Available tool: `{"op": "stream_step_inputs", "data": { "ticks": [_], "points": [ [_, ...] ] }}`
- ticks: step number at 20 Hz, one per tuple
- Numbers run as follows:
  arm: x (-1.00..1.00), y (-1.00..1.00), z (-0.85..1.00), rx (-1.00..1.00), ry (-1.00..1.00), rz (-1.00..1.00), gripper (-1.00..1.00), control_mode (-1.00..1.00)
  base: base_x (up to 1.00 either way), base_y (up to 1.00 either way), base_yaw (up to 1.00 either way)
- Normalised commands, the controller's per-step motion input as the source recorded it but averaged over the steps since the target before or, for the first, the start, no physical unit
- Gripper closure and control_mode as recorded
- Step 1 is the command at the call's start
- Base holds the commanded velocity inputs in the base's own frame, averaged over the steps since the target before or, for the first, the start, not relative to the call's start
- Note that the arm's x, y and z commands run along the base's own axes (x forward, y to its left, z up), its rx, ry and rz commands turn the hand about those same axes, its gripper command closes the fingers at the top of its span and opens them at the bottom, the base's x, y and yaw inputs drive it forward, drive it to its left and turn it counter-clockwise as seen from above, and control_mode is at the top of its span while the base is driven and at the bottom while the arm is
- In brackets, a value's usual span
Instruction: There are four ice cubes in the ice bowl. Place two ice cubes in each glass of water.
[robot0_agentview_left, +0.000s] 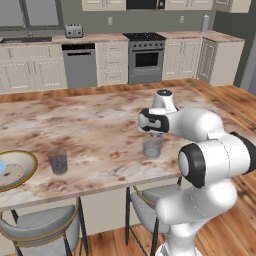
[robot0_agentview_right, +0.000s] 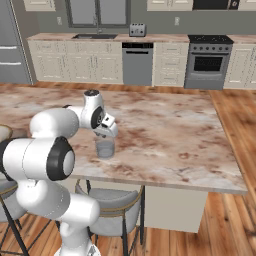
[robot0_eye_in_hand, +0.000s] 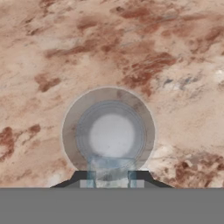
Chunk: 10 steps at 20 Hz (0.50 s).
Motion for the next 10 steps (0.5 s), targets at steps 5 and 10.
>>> {"op": "stream_step_inputs", "data": {
  "ticks": [5,10],
  "points": [
    [0.18,0.0,-0.11,0.0,0.0,0.0,1.0,-1.0,0.0,0.0,0.0],
    [0.28,0.0,-0.13,0.0,0.0,0.0,1.0,-1.0,0.0,0.0,0.0]
  ]
}}
